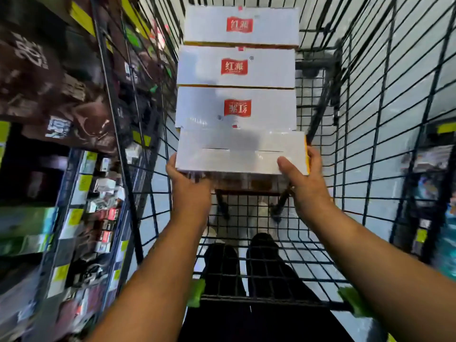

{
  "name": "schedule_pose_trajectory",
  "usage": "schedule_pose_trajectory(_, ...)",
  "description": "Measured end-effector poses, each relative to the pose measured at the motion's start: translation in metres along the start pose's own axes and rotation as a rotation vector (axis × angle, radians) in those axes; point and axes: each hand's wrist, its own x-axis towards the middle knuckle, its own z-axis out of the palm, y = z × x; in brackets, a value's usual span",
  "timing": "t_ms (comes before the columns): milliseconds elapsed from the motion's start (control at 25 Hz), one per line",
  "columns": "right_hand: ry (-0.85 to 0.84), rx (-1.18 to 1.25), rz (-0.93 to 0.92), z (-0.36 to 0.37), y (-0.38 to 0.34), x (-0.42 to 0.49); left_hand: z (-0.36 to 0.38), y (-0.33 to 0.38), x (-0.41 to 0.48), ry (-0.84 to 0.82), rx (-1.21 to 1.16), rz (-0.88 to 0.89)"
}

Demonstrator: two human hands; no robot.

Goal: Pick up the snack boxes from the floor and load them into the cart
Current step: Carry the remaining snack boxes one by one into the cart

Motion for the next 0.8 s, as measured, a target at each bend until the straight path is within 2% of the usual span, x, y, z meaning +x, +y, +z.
schedule_pose_trajectory(200,0.043,-0.099,-0.106,0.006,0.017,0.008,0.008,-0.009,0.010,0.067,-0.046,-0.108)
schedule_pose_trajectory(440,0.062,-0.222,-0.135,0.010,0.017,0.009,0.013,0.029,0.005,0.131,-0.361,-0.443)
schedule_pose_trajectory(600,0.001,-0.437,-0.100,0.008,0.004,0.007,0.015,0.037,-0.026,-0.063,-0.433,-0.573)
schedule_pose_trajectory(680,-0.006,-0.594,-0.136,0.005,-0.020,-0.002,-0.001,0.051,-0.044,-0.211,-0.234,-0.495)
schedule_pose_trajectory(760,0.008,-0.723,-0.177,0.008,-0.055,-0.020,-0.023,0.069,-0.060,-0.369,0.177,-0.304)
schedule_pose_trajectory(800,-0.004,-0.748,-0.206,0.010,-0.074,-0.033,-0.033,0.081,-0.068,-0.388,0.320,-0.201)
